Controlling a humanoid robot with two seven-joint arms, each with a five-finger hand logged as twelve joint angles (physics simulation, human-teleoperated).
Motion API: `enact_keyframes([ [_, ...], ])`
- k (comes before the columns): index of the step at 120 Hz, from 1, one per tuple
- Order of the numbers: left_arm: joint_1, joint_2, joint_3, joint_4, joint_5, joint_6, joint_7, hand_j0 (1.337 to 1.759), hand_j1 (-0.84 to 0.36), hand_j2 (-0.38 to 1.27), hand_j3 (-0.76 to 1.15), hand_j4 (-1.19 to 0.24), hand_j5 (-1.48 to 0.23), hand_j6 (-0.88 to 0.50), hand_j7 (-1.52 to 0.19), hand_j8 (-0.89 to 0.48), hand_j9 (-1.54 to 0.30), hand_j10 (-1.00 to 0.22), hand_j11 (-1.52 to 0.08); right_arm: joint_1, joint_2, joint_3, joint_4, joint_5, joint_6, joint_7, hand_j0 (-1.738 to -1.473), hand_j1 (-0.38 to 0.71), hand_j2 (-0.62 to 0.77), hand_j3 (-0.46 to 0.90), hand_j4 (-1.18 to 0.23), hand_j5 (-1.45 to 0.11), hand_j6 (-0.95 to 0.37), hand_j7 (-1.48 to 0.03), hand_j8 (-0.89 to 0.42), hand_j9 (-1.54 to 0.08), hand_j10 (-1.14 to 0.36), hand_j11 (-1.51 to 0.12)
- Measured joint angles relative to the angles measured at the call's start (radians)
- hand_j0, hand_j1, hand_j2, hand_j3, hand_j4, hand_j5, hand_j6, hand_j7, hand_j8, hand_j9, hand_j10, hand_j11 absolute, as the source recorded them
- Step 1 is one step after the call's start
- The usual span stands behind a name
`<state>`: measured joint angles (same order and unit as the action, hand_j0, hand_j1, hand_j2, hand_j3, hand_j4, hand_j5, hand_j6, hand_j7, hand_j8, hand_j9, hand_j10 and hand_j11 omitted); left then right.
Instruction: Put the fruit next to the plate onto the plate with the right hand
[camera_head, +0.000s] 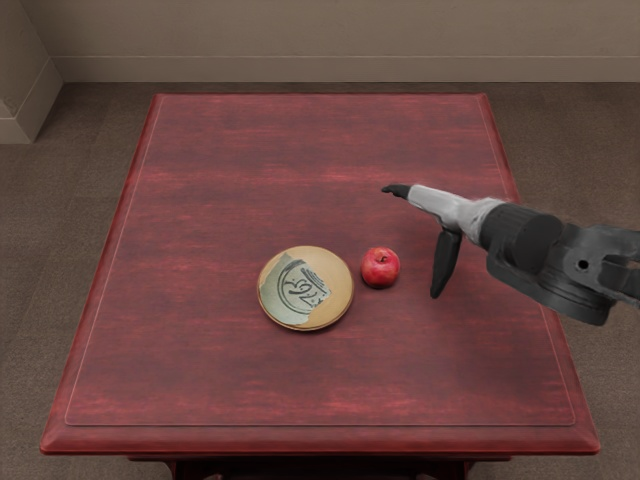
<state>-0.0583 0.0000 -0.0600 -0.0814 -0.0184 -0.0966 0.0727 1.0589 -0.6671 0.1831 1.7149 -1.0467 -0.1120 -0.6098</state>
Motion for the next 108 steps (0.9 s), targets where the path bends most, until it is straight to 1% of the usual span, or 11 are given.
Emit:
enact_keyframes([
  [9, 0.0, 0.0, 0.0, 0.0, 0.0, 0.0, 0.0, 1.658, 0.07, 0.05, 0.0, -0.23, -0.3, -0.23, -0.3, -0.23, -0.3, -0.23, -0.3, 0.011, 0.023, -0.014, -0.001, -0.012, 0.028, -0.001, -1.658, -0.3, -0.01, 0.0, -0.04, -0.05, -0.04, -0.05, -0.04, -0.05, -0.04, -0.05],
  [26, 0.0, 0.0, 0.0, 0.0, 0.0, 0.0, 0.0, 1.658, 0.07, 0.05, 0.0, -0.23, -0.3, -0.23, -0.3, -0.23, -0.3, -0.23, -0.3, 0.086, 0.088, -0.076, -0.012, -0.021, 0.043, -0.001, -1.658, -0.3, -0.01, 0.0, -0.04, -0.05, -0.04, -0.05, -0.04, -0.05, -0.04, -0.05],
  [42, 0.0, 0.0, 0.0, 0.0, 0.0, 0.0, 0.0, 1.658, 0.07, 0.05, 0.0, -0.23, -0.3, -0.23, -0.3, -0.23, -0.3, -0.23, -0.3, 0.115, 0.112, -0.104, -0.023, -0.023, 0.052, -0.001, -1.658, -0.3, -0.01, 0.0, -0.04, -0.05, -0.04, -0.05, -0.04, -0.05, -0.04, -0.05],
  [50, 0.0, 0.0, 0.0, 0.0, 0.0, 0.0, 0.0, 1.658, 0.07, 0.05, 0.0, -0.23, -0.3, -0.23, -0.3, -0.23, -0.3, -0.23, -0.3, 0.119, 0.116, -0.112, -0.03, -0.024, 0.053, -0.001, -1.658, -0.3, -0.01, 0.0, -0.04, -0.05, -0.04, -0.05, -0.04, -0.05, -0.04, -0.05],
  [65, 0.0, 0.0, 0.0, 0.0, 0.0, 0.0, 0.0, 1.658, 0.07, 0.05, 0.0, -0.23, -0.3, -0.23, -0.3, -0.23, -0.3, -0.23, -0.3, 0.116, 0.135, -0.12, -0.069, -0.018, 0.049, -0.001, -1.658, -0.3, -0.01, 0.0, -0.04, -0.05, -0.04, -0.05, -0.04, -0.05, -0.04, -0.05],
  [76, 0.0, 0.0, 0.0, 0.0, 0.0, 0.0, 0.0, 1.658, 0.07, 0.05, 0.0, -0.23, -0.3, -0.23, -0.3, -0.23, -0.3, -0.23, -0.3, 0.11, 0.153, -0.13, -0.088, -0.061, 0.023, -0.001, -1.658, -0.3, -0.01, 0.0, -0.04, -0.06, -0.05, -0.05, -0.05, -0.06, -0.04, -0.06],
  [90, 0.0, 0.0, 0.0, 0.0, 0.0, 0.0, 0.0, 1.658, 0.07, 0.05, 0.0, -0.23, -0.3, -0.23, -0.3, -0.23, -0.3, -0.23, -0.3, 0.1, 0.172, -0.152, -0.096, -0.123, -0.009, -0.001, -1.658, -0.3, -0.01, 0.0, -0.05, -0.06, -0.05, -0.06, -0.05, -0.06, -0.04, -0.06],
  [108, 0.0, 0.0, 0.0, 0.0, 0.0, 0.0, 0.0, 1.658, 0.07, 0.05, 0.0, -0.23, -0.3, -0.23, -0.3, -0.23, -0.3, -0.23, -0.3, 0.09, 0.192, -0.163, -0.095, -0.142, -0.023, -0.001, -1.658, -0.3, -0.01, 0.0, -0.05, -0.06, -0.05, -0.06, -0.05, -0.06, -0.05, -0.06],
])
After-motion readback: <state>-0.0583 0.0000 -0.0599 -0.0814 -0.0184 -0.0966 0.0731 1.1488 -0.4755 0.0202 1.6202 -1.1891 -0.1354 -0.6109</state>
